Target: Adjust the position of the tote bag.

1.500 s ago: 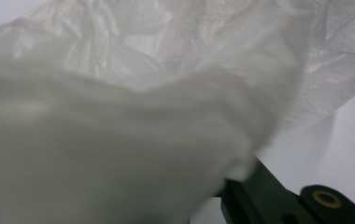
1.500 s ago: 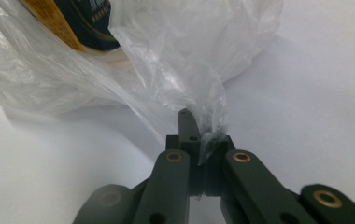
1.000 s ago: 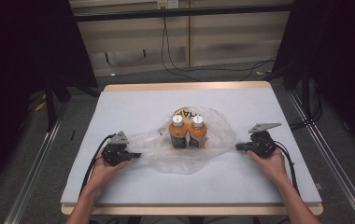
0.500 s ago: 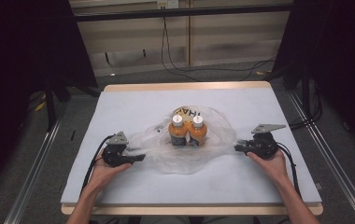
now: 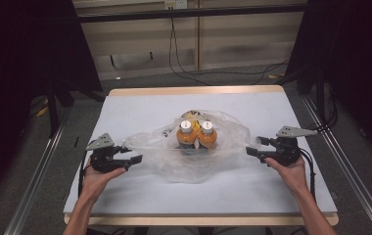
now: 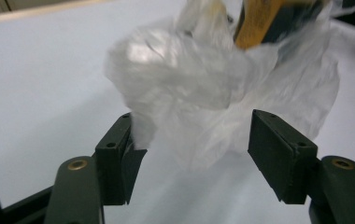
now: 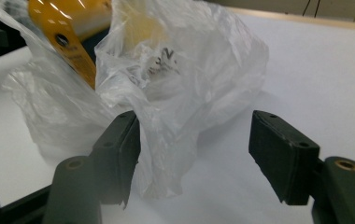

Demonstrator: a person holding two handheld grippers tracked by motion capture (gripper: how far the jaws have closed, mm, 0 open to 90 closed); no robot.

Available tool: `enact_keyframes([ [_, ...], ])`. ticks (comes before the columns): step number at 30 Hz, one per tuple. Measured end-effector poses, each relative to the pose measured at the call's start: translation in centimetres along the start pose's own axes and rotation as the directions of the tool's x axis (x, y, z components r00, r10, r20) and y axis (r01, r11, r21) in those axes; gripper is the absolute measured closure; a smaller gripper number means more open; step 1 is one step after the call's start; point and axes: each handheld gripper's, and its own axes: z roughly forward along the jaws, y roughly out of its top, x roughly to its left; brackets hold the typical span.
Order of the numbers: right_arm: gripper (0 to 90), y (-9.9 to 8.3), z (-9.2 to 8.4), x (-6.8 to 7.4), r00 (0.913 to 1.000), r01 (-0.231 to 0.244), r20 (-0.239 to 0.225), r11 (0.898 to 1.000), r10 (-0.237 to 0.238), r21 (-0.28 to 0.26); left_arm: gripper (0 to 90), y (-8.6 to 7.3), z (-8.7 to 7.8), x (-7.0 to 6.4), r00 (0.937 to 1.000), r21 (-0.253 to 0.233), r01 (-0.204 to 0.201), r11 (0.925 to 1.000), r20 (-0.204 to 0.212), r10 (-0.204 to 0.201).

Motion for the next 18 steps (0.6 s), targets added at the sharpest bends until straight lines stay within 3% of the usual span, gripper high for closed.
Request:
enact_keyframes([
  [11, 27.3, 2.2, -2.6, 0.9, 0.9997, 0.009, -0.022, 0.993, -0.012, -0.12, 37.2, 0.9, -3.8, 0.6, 0.9992, -0.128, 0.025, 0.9915, -0.029, -0.029],
  [14, 34.7, 2.7, -3.3, 1.2, 0.9996, 0.015, -0.022, 0.989, -0.019, -0.145, 44.7, 1.6, -4.3, 0.0, 0.9996, -0.134, 0.008, 0.991, -0.025, -0.012],
  [17, 46.9, 3.5, -3.5, 2.2, 0.9971, 0.057, -0.042, 0.987, -0.063, -0.15, 53.3, 2.5, -4.1, -1.0, 0.999, -0.123, -0.042, 0.9915, -0.021, 0.039],
  [18, 52.5, 3.8, -3.5, 2.6, 0.9957, 0.064, -0.058, 0.987, -0.073, -0.144, 55.9, 2.8, -4.0, -1.3, 0.9984, -0.125, -0.056, 0.9907, 0.0, 0.056],
])
